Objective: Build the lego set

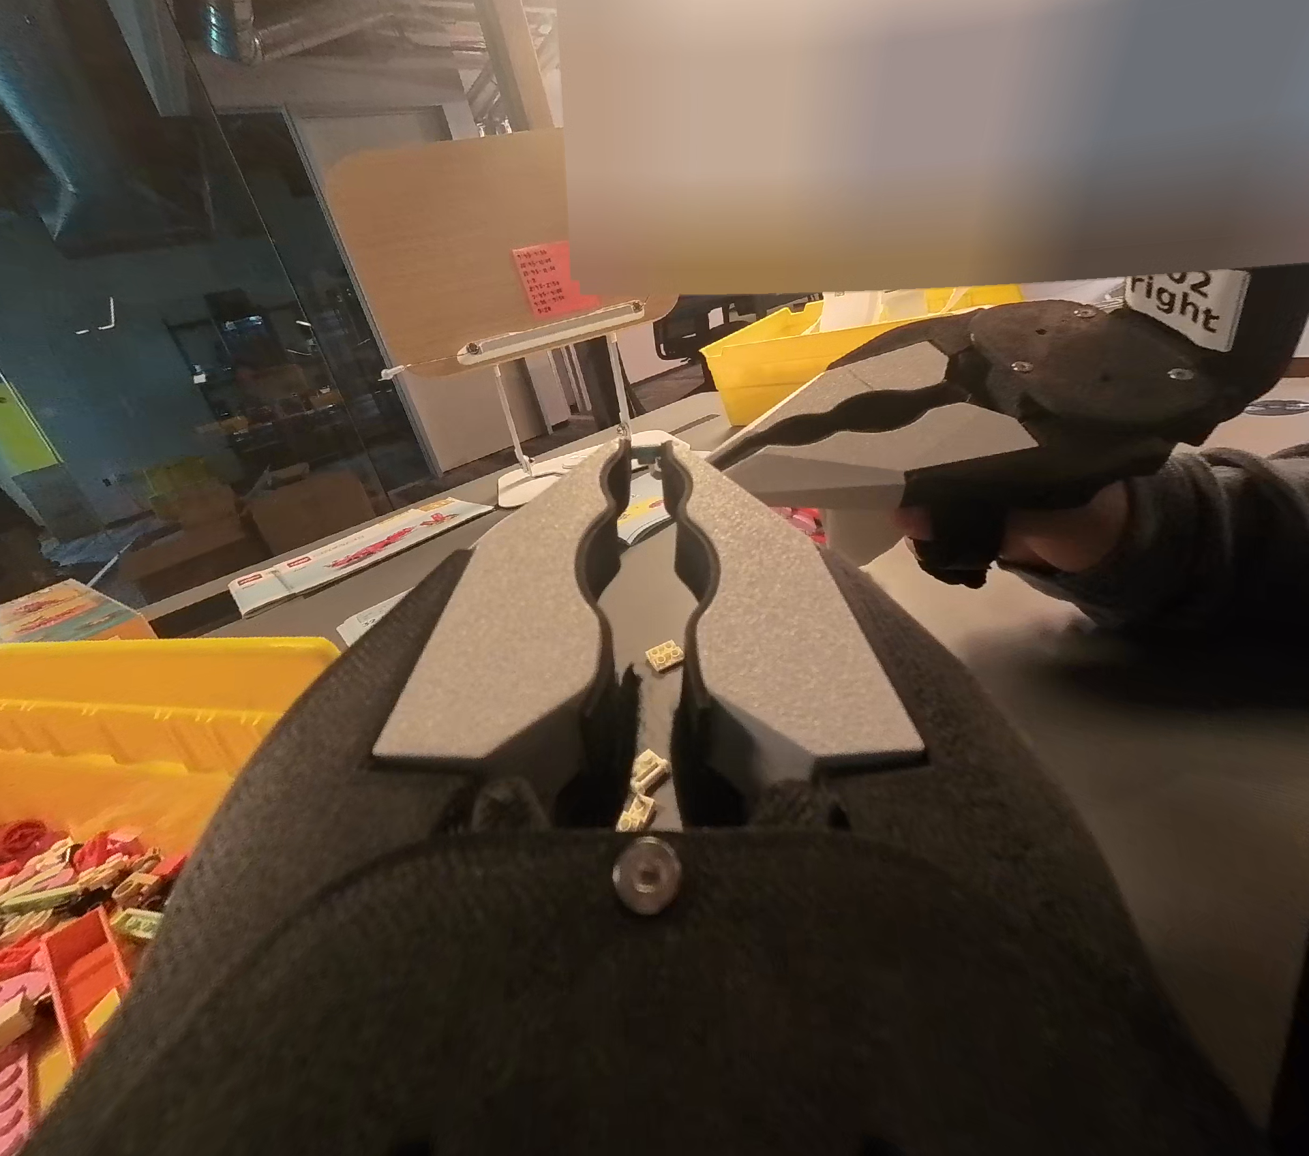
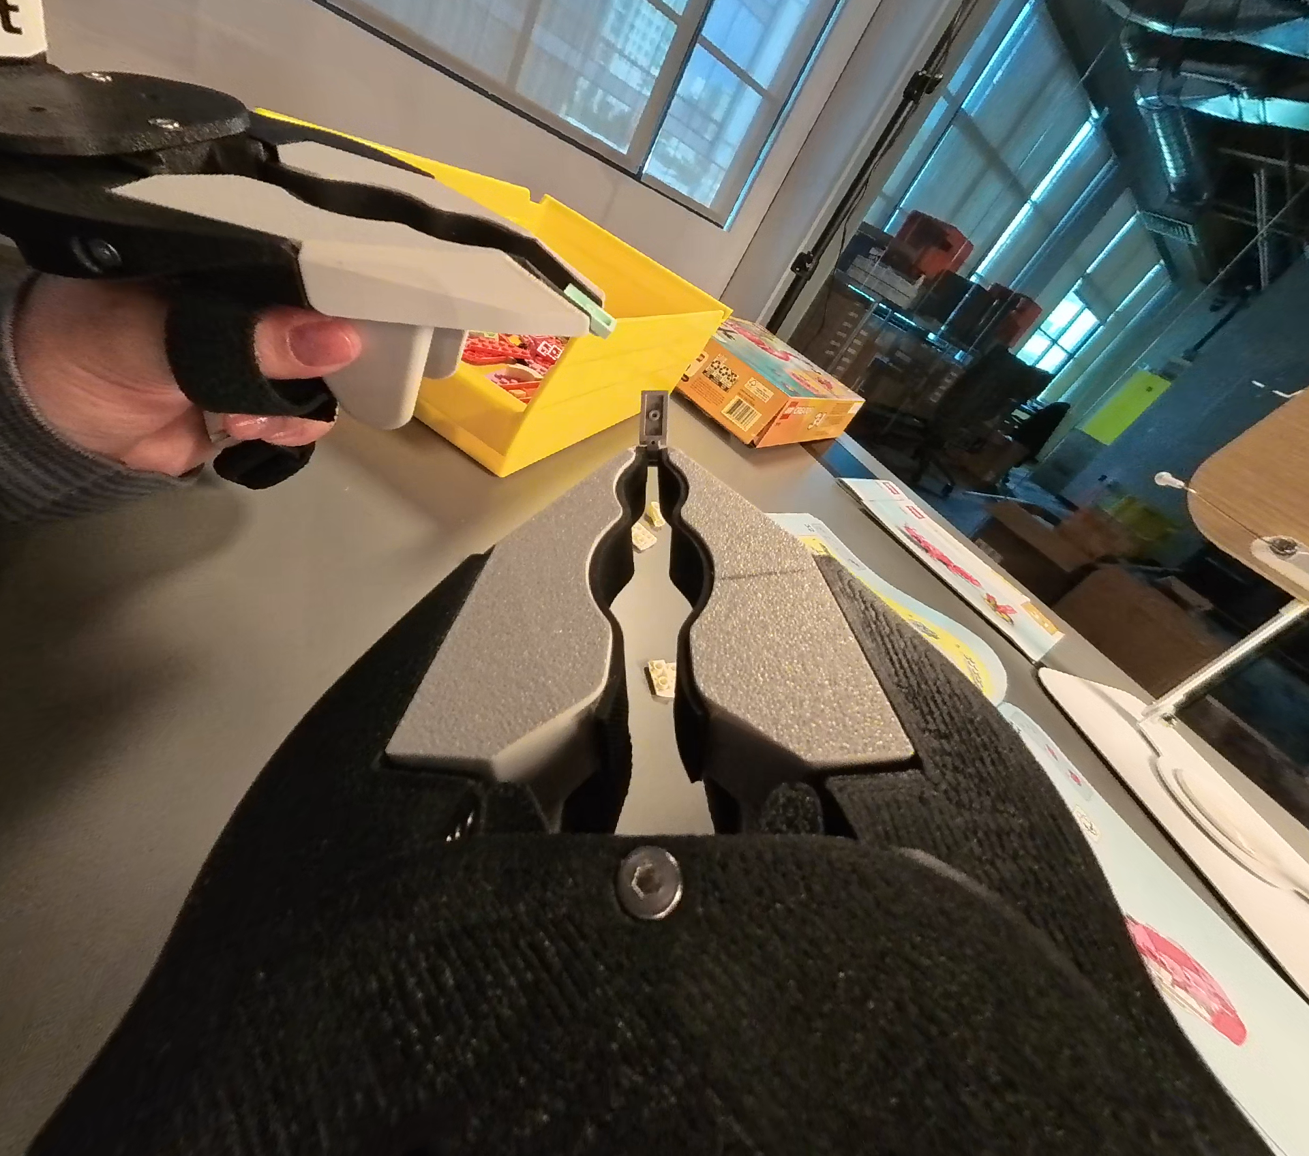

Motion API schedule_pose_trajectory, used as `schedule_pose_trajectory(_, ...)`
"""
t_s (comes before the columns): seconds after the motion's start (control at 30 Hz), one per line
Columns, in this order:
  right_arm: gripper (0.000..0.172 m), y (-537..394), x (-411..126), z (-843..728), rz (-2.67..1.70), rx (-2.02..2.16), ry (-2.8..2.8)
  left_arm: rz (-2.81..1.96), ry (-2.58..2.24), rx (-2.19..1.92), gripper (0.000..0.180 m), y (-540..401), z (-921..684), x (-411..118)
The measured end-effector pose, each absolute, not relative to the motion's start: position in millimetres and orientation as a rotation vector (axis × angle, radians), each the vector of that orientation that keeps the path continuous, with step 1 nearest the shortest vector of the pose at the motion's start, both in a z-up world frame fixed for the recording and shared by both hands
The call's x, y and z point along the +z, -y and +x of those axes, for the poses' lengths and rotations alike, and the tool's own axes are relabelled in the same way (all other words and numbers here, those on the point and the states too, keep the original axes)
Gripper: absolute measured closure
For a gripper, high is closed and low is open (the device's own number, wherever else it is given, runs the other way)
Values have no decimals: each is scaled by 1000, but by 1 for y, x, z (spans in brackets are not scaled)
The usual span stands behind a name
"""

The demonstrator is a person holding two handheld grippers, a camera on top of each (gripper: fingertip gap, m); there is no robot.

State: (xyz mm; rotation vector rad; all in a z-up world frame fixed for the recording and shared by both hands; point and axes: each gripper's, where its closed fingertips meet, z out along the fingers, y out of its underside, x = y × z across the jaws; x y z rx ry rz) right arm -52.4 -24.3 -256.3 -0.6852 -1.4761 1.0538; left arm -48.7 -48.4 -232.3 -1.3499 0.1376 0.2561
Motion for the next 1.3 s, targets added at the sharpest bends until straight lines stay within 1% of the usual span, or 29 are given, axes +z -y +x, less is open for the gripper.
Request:
schedule_pose_trajectory(0.27, 171, 28, -261, -53, -704, 1082, 1513, -1358, -148, 256, 173, 47, -48, -234)
schedule_pose_trajectory(0.53, 171, 34, -264, -52, -857, 1364, 1563, -1444, -171, 261, 173, 37, -47, -247)
schedule_pose_trajectory(0.67, 171, 33, -262, -51, -890, 1426, 1555, -1462, -168, 275, 174, 34, -49, -250)
schedule_pose_trajectory(1.3, 171, 35, -262, -52, -876, 1391, 1555, -1493, -147, 269, 174, 33, -53, -255)
